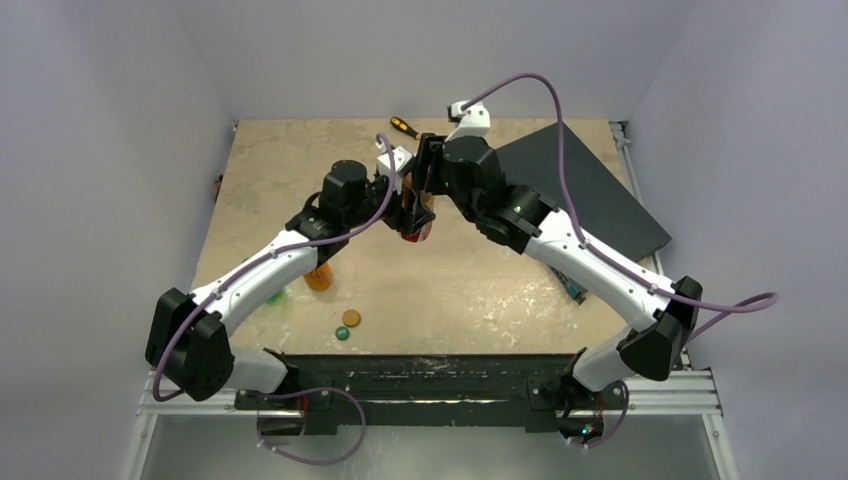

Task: Screw on the bottle caps
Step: Screw the bottle cap onto the plastic bottle.

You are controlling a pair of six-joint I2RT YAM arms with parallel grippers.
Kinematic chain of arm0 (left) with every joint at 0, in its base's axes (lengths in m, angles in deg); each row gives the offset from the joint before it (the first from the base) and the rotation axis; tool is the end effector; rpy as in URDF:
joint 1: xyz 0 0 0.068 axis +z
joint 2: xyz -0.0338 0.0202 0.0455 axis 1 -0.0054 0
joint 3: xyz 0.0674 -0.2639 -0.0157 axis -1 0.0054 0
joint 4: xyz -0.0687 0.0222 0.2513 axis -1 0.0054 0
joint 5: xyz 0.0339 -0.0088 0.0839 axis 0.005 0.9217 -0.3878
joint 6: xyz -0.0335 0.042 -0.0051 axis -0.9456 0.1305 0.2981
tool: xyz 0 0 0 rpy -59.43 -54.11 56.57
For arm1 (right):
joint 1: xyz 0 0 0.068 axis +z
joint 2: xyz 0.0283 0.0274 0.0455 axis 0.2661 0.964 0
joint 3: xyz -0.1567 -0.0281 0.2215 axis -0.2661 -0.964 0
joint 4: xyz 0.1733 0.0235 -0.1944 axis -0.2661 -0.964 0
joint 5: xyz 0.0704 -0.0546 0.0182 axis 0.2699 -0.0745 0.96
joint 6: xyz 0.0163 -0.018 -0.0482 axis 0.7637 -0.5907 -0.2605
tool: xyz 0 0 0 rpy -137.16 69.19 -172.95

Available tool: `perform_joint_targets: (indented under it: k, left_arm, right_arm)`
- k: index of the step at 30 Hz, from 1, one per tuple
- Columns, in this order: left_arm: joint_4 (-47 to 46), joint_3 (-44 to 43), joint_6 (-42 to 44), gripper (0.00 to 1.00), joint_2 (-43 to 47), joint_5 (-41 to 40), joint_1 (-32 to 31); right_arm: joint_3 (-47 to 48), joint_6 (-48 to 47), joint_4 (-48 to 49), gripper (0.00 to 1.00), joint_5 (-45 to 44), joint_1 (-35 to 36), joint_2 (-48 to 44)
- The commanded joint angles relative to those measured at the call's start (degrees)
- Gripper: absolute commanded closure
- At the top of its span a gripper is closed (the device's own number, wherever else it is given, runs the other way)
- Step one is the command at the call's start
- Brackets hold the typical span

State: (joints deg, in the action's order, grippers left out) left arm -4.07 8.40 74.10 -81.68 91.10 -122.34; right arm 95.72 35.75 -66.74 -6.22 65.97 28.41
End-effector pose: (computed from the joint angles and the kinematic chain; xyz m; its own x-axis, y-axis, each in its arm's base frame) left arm 0.2623 -0.1826 0.3151 -0.3769 0.0871 -0.9222 0.7342 0.6351 -0.2400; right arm 0.2302 0.2536 0.4215 -0.3360 0.2319 -0.9128 -0.2755 0.9026 0.3308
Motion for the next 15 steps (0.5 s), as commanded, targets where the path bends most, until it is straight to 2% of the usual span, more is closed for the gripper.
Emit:
perform_joint_targets:
  k: [1, 5, 10, 15]
  left_arm:
    - [-3.1, 0.0, 0.9, 1.0, 1.9, 2.1, 0.3]
    - [-3.0, -0.1, 0.6, 1.0, 2.4, 3.5, 0.4]
    - [-3.2, 0.0, 0.2, 1.0, 2.5, 5.6, 0.6]
    - [-3.5, -0.4, 0.2, 1.0, 2.6, 7.7, 0.7]
  right_arm:
    - [2.1, -0.3, -2.8, 0.34, 3.9, 1.4, -1.1]
    - [-1.8, -1.7, -0.2, 0.24, 6.7, 0.9, -4.7]
    - [-11.8, -5.9, 8.0, 0.19, 16.6, -0.4, -13.2]
    - [-16.4, -9.9, 9.8, 0.17, 23.5, -1.0, -17.8]
